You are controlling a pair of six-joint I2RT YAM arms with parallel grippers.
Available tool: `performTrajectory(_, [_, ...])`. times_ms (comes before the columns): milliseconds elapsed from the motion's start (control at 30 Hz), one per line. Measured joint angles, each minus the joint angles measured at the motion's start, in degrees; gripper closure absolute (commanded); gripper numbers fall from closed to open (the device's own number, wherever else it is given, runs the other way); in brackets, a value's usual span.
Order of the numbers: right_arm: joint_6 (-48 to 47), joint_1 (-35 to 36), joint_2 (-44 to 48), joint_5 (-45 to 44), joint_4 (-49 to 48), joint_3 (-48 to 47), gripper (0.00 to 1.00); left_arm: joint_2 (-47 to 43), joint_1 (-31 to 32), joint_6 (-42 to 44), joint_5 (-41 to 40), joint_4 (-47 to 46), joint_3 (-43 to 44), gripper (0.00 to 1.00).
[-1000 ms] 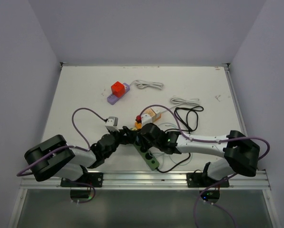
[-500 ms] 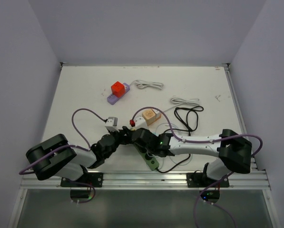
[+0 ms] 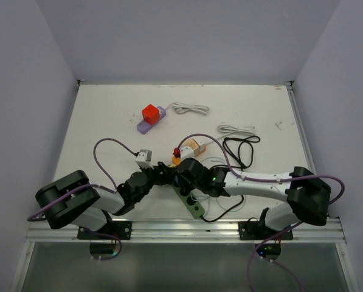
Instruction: Pull the plug off the socket
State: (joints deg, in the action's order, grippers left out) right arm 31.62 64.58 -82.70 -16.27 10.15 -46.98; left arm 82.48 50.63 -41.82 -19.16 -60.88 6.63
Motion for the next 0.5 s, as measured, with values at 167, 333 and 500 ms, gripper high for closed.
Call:
performTrajectory(167, [-1.2, 5.3, -5.6, -8.9, 7.5, -7.1, 1.00, 0.1, 0.0, -0.3, 0.0, -0.1, 0.0, 0.17])
performTrajectory(333, [-1.1, 7.3, -7.2, -12.8, 9.7, -9.0, 1.00, 0.5, 0.0, -0.7, 0.1, -0.3, 0.0, 0.17])
performTrajectory(500, [-0.7, 6.6, -6.8, -12.2, 9.1, -8.4, 1.00, 1.0, 0.0, -0.7, 0.1, -0.9, 0.0, 0.17])
